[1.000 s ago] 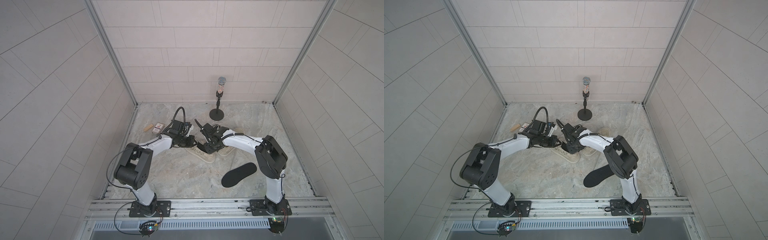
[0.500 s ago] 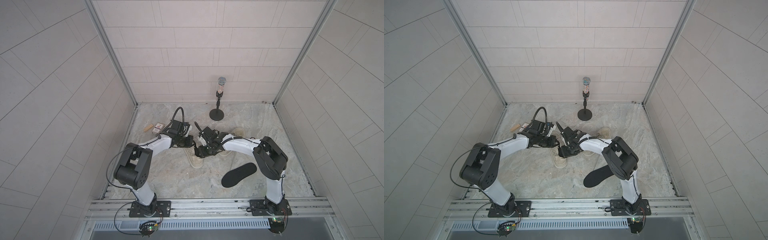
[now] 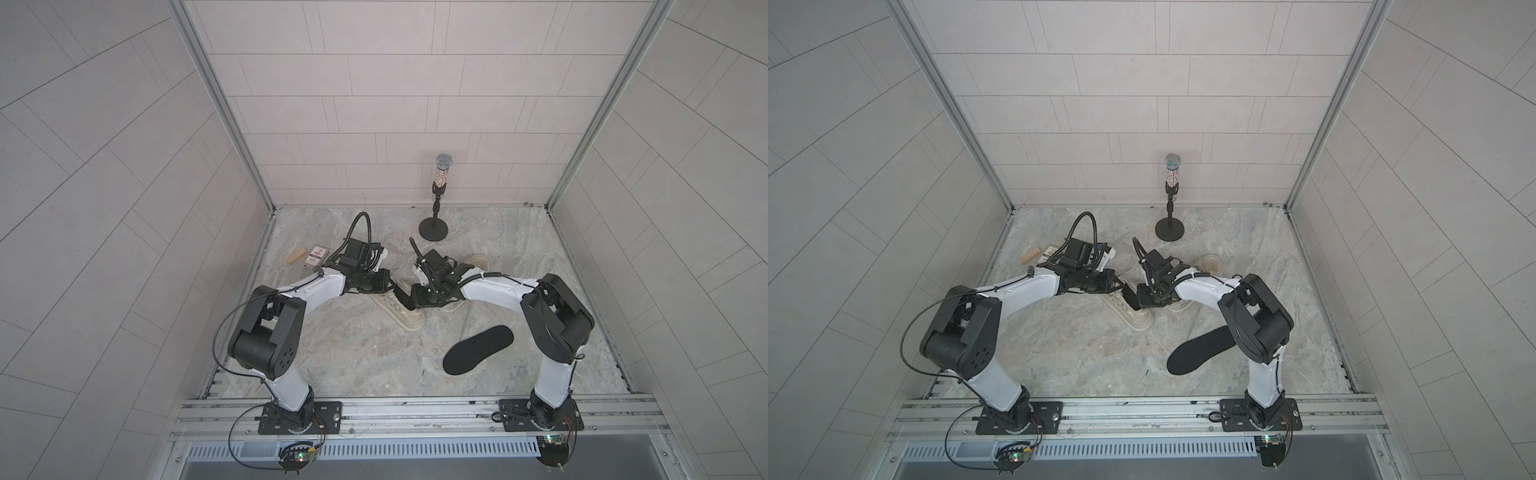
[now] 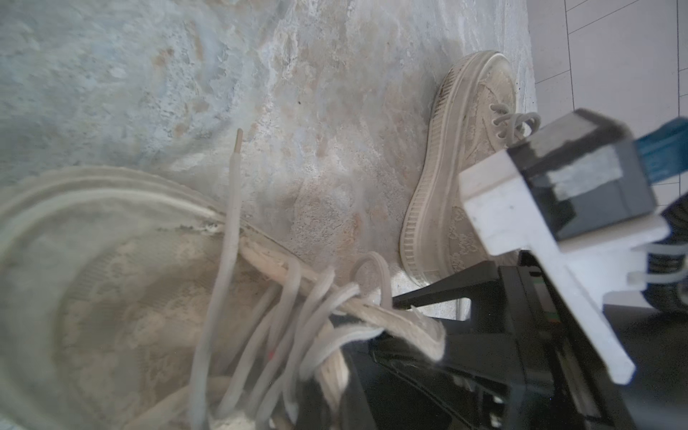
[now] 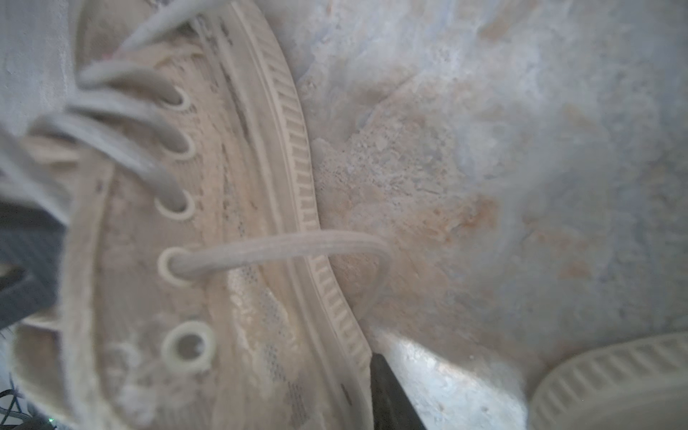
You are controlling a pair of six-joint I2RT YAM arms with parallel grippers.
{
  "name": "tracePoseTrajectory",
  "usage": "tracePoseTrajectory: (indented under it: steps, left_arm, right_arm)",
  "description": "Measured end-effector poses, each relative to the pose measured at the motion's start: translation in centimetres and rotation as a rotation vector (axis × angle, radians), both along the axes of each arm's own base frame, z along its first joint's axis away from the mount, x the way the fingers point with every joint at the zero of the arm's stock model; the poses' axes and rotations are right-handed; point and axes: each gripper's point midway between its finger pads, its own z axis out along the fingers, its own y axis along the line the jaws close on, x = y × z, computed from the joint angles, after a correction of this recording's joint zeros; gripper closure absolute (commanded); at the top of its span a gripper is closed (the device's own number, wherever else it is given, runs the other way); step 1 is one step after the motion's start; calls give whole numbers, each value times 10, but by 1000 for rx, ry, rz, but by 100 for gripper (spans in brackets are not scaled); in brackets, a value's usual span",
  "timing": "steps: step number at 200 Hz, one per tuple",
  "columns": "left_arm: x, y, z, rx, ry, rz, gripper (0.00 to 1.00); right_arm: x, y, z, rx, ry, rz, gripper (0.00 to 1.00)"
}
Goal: Insert the insole into the shoe
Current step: Insert the insole into the shoe, then adjust the shoe at the center of the board.
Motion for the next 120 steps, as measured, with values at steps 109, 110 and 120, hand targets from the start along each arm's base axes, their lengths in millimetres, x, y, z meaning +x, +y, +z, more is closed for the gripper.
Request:
tracePoseTrajectory:
  steps: [109, 110, 120]
  left_arm:
    - [14, 13, 2, 70, -20, 93, 56]
    - [14, 14, 3, 73, -24, 92, 56]
    - [16, 16, 8, 88, -29, 115, 52]
  right_arm:
    - [0, 35, 2, 18, -45, -106, 81]
    - [-1, 36, 2, 19, -44, -111, 81]
    - [-3, 40, 4, 22, -39, -130, 79]
